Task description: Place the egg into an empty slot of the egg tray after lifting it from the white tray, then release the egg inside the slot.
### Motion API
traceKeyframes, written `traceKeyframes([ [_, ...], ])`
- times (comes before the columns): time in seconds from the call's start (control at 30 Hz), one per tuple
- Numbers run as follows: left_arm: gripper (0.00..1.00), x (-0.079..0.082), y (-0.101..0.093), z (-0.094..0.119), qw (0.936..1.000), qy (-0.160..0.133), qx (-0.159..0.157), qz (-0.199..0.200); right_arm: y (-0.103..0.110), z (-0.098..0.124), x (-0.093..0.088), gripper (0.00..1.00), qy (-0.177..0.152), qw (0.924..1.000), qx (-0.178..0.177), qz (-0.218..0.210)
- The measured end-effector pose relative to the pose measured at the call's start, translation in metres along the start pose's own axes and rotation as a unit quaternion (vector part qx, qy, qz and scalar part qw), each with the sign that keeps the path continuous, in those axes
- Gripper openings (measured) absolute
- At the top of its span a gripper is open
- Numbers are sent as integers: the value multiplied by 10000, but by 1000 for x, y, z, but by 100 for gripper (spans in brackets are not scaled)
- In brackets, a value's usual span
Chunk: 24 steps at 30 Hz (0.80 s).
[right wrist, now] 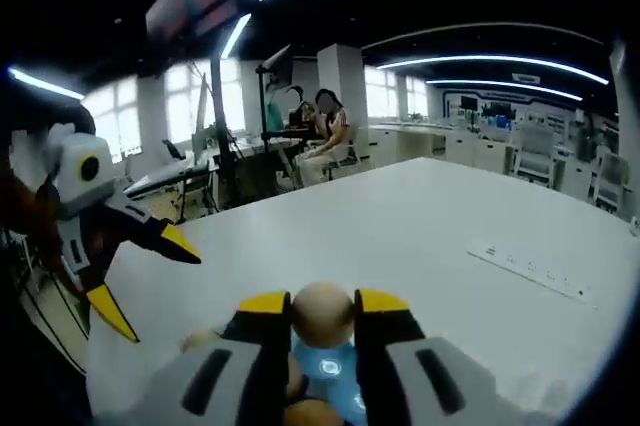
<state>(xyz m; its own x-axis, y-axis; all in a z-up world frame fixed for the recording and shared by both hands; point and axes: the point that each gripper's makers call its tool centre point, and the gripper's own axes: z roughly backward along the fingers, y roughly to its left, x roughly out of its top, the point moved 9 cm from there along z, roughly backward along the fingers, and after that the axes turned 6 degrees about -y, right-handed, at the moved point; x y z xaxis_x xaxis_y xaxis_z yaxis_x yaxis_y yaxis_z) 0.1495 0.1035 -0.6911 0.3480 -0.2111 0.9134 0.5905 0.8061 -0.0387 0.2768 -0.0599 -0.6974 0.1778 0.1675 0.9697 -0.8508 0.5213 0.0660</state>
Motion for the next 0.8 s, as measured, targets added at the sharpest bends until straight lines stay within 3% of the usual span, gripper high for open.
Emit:
traceKeyframes([
  [0.33, 64, -1, 10, 4, 10000, -37, -8, -9, 9, -25, -10, 24, 237, 9995, 185, -133],
  [0.8, 64, -4, 14, 4, 10000, -57, 18, 73, 6, -40, -26, 24, 493, 9972, 252, -504],
])
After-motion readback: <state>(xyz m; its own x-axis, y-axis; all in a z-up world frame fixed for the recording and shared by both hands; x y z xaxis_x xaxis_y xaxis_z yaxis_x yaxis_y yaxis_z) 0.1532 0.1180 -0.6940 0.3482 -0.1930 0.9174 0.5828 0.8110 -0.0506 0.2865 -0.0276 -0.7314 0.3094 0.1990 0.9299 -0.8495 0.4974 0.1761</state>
